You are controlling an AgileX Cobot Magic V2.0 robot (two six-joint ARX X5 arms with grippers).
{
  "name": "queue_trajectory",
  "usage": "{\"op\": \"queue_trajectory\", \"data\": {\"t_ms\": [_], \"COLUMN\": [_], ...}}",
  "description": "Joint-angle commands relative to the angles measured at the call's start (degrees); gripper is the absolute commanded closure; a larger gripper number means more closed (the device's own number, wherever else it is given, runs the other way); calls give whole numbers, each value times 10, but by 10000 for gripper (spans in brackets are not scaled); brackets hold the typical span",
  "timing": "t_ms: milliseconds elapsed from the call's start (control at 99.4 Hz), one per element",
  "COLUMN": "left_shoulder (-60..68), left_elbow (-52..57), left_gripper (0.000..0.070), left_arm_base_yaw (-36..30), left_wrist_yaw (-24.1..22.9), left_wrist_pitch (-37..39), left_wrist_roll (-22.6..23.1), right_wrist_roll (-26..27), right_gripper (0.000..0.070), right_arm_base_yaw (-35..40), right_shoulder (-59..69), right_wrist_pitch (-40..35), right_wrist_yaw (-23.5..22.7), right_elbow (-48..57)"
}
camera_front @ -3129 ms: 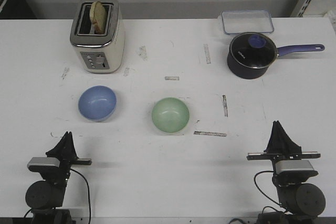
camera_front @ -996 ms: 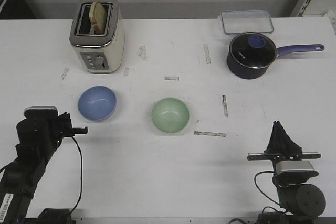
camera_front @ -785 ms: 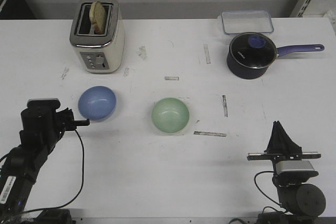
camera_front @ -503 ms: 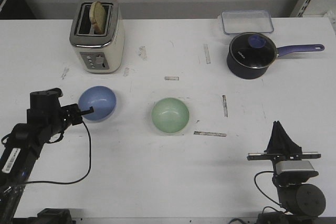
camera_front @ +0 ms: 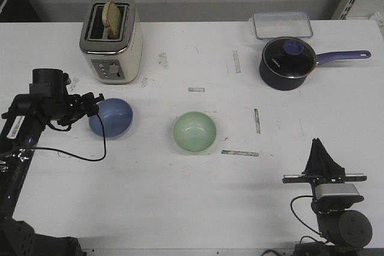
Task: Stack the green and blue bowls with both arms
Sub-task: 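Grasp the blue bowl rim with the left gripper, then lift the blue bowl and carry it over the green bowl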
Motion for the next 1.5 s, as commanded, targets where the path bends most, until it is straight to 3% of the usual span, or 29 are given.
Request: {"op": "queue_trajectory", "data": {"t_ms": [0, 141, 312, 664, 755, 1046, 1489], "left_shoulder": [24, 54, 81, 139, 147, 148, 127], "left_elbow": [17, 18, 18, 18, 18, 18, 68], "left_gripper": [307, 201, 205, 224, 289, 696, 700], "left_arm_base_yaw": [1, 10, 18, 17, 17, 17, 3], "left_wrist_yaw": [0, -13, -57, -44, -44, -43, -12], "left_wrist_pitch": [-17, -40, -60, -33, -30, -18, -64], "left_wrist_roll": [9, 10, 28, 37, 36, 35, 23], "right_wrist_roll": [-7, -7, -7, -7, -7, -7, -7], "right_gripper": [697, 697, 697, 697, 697, 697, 697], "right_arm_base_yaw": [0, 0, 0, 0, 0, 0, 0], "right_shoulder": [-1, -1, -1, -1, -1, -1, -1], "right_wrist_pitch": [6, 6, 6, 6, 6, 6, 6], "right_wrist_yaw": [-1, -1, -1, -1, -1, -1, -1], "right_elbow": [0, 0, 0, 0, 0, 0, 0]}}
